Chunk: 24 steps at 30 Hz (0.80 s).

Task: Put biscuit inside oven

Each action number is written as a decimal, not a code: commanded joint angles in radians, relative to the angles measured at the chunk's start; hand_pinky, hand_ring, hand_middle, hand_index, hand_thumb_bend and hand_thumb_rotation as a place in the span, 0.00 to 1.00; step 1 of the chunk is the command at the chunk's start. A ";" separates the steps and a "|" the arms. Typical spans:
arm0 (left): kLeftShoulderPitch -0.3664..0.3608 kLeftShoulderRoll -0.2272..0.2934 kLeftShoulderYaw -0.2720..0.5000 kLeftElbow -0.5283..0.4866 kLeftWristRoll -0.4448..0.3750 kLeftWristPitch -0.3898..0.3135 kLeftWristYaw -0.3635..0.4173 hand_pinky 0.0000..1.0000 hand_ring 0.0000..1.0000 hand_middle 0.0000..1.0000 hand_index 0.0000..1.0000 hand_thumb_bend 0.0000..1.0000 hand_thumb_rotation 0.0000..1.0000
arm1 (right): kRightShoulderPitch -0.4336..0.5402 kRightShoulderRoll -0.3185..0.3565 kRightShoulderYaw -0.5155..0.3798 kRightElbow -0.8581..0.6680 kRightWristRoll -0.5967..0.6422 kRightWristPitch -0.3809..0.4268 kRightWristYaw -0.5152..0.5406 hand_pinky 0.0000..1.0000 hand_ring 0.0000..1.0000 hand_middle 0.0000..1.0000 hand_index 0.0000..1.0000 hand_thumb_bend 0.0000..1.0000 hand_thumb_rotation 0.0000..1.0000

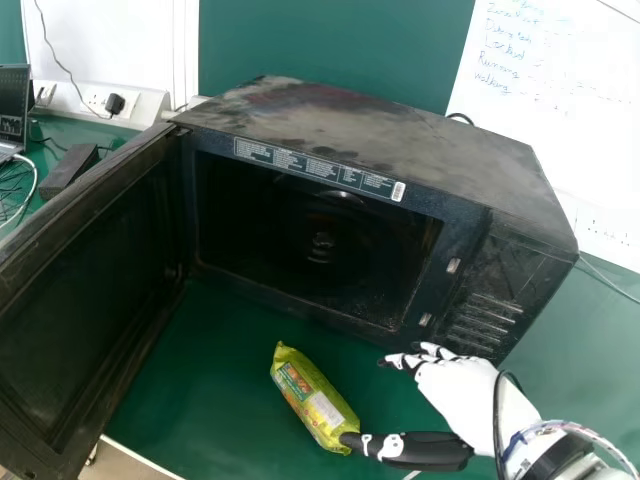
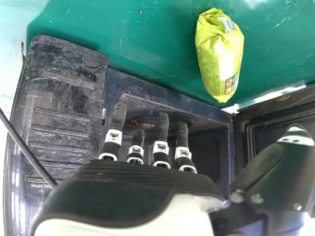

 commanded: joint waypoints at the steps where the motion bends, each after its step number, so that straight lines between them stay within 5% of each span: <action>1: -0.006 0.017 0.005 0.004 -0.007 -0.004 0.000 0.78 0.80 0.82 0.89 0.77 0.80 | 0.002 -0.001 -0.003 -0.007 -0.001 -0.010 0.002 0.77 0.85 0.89 0.93 1.00 0.62; 15: -0.005 0.018 0.006 0.007 -0.008 -0.004 -0.002 0.78 0.80 0.82 0.88 0.76 0.80 | -0.009 0.017 0.000 -0.007 -0.012 -0.002 0.027 0.77 0.85 0.89 0.94 1.00 0.61; 24: -0.003 0.021 0.006 0.007 -0.008 -0.006 -0.008 0.78 0.80 0.82 0.88 0.77 0.81 | -0.082 0.042 0.105 -0.007 -0.109 -0.007 0.061 0.80 0.86 0.90 0.94 1.00 0.64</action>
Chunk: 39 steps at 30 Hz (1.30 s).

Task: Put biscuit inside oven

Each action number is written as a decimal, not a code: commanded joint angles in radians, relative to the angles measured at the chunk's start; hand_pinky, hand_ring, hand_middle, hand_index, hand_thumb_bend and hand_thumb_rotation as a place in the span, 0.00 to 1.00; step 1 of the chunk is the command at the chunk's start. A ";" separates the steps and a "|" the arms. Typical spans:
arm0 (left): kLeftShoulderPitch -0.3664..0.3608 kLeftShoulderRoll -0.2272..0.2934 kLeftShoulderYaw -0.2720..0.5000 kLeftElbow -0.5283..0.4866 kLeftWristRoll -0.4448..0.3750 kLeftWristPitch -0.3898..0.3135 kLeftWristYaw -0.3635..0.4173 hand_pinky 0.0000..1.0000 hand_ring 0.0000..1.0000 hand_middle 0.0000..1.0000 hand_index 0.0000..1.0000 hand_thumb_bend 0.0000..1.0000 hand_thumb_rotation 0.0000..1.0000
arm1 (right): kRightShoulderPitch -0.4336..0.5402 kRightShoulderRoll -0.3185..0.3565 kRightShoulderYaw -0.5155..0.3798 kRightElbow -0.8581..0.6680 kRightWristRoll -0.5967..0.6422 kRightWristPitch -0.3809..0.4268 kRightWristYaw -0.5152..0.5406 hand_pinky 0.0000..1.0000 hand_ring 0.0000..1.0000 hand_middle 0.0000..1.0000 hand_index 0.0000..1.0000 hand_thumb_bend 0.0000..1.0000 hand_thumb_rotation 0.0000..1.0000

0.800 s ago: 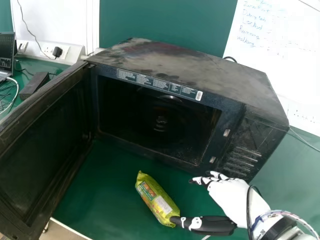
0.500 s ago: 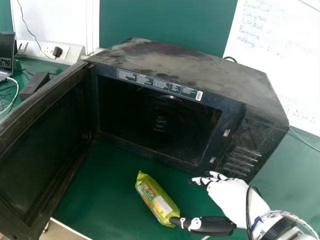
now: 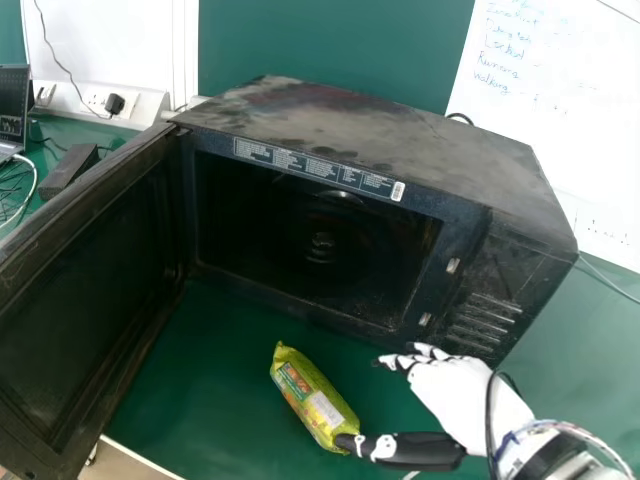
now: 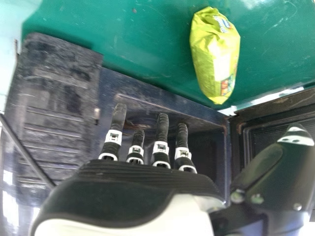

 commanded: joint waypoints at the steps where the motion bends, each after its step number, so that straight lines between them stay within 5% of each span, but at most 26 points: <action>1: -0.002 0.018 0.006 0.007 -0.008 -0.001 -0.006 0.79 0.80 0.82 0.88 0.77 0.81 | -0.031 0.006 0.042 -0.006 -0.044 -0.007 0.014 0.79 0.86 0.90 0.94 1.00 0.64; 11: 0.008 0.021 0.005 0.006 -0.005 -0.015 -0.004 0.78 0.80 0.82 0.89 0.76 0.82 | -0.168 0.052 0.236 0.024 -0.248 0.029 0.098 0.78 0.84 0.86 0.93 1.00 0.62; 20: 0.013 0.022 0.010 0.004 -0.013 -0.011 -0.015 0.79 0.81 0.82 0.89 0.76 0.82 | -0.255 0.113 0.310 0.080 -0.325 0.031 0.145 0.79 0.85 0.87 0.92 1.00 0.57; 39: 0.023 0.030 0.005 0.000 -0.005 -0.026 -0.004 0.78 0.81 0.82 0.89 0.77 0.84 | -0.329 0.086 0.389 0.258 -0.337 -0.053 0.171 0.78 0.85 0.88 0.90 1.00 0.68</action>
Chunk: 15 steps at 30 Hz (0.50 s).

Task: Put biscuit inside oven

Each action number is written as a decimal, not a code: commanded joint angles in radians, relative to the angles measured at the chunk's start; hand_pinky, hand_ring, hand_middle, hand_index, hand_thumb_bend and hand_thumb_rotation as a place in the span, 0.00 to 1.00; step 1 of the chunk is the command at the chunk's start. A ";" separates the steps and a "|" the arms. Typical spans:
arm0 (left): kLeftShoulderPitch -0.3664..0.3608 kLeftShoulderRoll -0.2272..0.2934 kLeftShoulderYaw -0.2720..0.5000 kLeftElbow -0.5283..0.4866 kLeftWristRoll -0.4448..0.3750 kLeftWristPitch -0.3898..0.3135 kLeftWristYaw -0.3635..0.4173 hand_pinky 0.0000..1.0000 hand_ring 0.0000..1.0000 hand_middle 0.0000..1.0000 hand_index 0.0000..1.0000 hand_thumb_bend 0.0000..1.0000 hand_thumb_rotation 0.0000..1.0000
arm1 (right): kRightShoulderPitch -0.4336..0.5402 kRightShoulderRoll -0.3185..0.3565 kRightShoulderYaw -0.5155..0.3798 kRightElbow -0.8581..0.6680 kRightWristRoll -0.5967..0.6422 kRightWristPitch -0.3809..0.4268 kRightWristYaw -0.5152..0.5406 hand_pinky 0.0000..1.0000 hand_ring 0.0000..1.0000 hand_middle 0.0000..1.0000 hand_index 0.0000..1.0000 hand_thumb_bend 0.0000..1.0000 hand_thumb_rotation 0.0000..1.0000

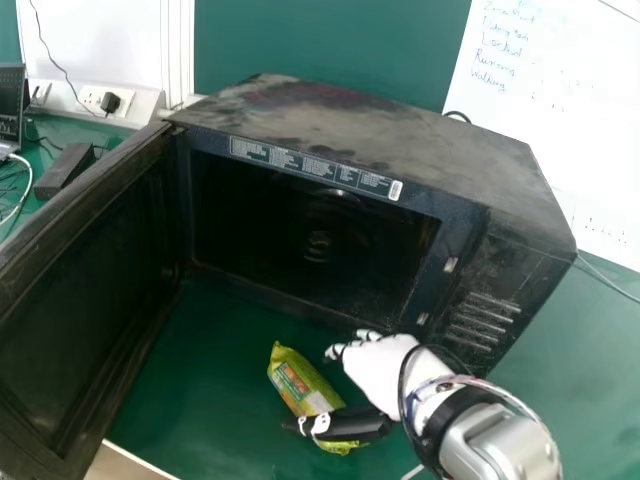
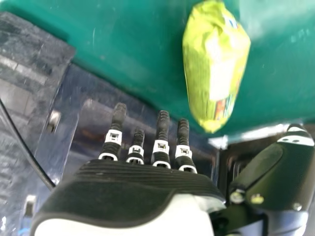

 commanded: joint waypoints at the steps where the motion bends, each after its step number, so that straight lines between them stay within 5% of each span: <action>1: 0.015 0.019 0.005 0.001 -0.005 -0.011 0.001 0.78 0.80 0.82 0.89 0.77 0.84 | -0.025 -0.013 0.021 0.023 -0.012 -0.010 0.027 0.78 0.85 0.88 0.89 1.00 0.67; 15: 0.017 0.021 0.012 -0.006 -0.020 0.003 -0.012 0.79 0.81 0.82 0.89 0.77 0.81 | -0.052 -0.022 0.100 0.124 -0.074 -0.053 0.039 0.64 0.71 0.79 0.81 1.00 0.63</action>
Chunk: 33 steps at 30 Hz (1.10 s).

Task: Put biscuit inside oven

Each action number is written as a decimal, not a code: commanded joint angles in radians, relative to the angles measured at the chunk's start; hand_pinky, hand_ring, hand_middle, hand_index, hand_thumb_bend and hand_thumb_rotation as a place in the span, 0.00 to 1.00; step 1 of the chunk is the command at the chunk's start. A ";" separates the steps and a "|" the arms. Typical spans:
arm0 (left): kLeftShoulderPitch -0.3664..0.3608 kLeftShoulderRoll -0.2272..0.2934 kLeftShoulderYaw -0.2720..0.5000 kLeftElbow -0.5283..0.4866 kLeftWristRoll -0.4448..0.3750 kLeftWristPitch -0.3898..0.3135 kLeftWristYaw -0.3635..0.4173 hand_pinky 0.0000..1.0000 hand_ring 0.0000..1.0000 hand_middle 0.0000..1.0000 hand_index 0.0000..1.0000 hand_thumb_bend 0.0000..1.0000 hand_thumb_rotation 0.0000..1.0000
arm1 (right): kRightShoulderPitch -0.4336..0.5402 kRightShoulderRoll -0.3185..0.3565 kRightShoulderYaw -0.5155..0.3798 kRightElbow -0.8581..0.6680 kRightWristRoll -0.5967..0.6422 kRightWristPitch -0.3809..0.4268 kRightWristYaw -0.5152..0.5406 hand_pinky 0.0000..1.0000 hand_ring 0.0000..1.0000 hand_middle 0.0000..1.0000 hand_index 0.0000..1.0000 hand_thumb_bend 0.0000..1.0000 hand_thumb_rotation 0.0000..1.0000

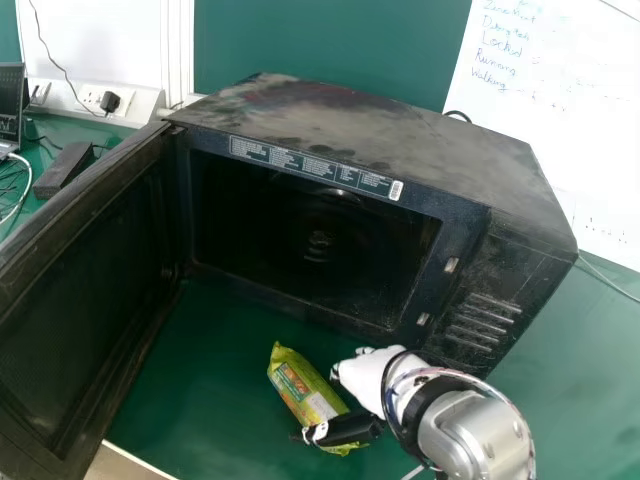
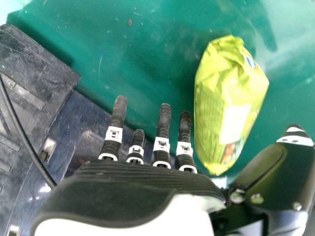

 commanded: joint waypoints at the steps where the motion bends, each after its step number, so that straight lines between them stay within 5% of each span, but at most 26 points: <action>1: 0.015 0.017 0.010 -0.004 -0.013 0.000 -0.006 0.79 0.81 0.83 0.88 0.77 0.82 | 0.001 -0.004 0.017 0.013 -0.016 -0.013 -0.010 0.62 0.70 0.78 0.81 1.00 0.63; 17: 0.014 0.016 0.012 -0.004 -0.017 0.005 -0.009 0.79 0.80 0.83 0.89 0.77 0.82 | 0.014 0.080 0.124 0.072 -0.250 -0.041 -0.023 0.49 0.57 0.70 0.82 1.00 0.59; 23: 0.021 0.015 0.009 -0.004 -0.010 -0.004 0.001 0.78 0.81 0.82 0.89 0.78 0.82 | 0.010 0.161 0.161 0.122 -0.395 -0.038 -0.017 0.59 0.69 0.78 0.84 1.00 0.58; 31: 0.028 0.011 0.006 -0.002 -0.006 -0.010 0.011 0.79 0.81 0.82 0.90 0.79 0.82 | -0.018 0.220 0.229 0.170 -0.564 -0.091 -0.022 0.66 0.74 0.81 0.81 1.00 0.69; 33: 0.030 0.009 0.004 -0.004 -0.004 -0.009 0.020 0.79 0.81 0.82 0.90 0.79 0.83 | -0.034 0.205 0.249 0.177 -0.573 -0.140 -0.010 0.60 0.69 0.78 0.80 0.99 0.78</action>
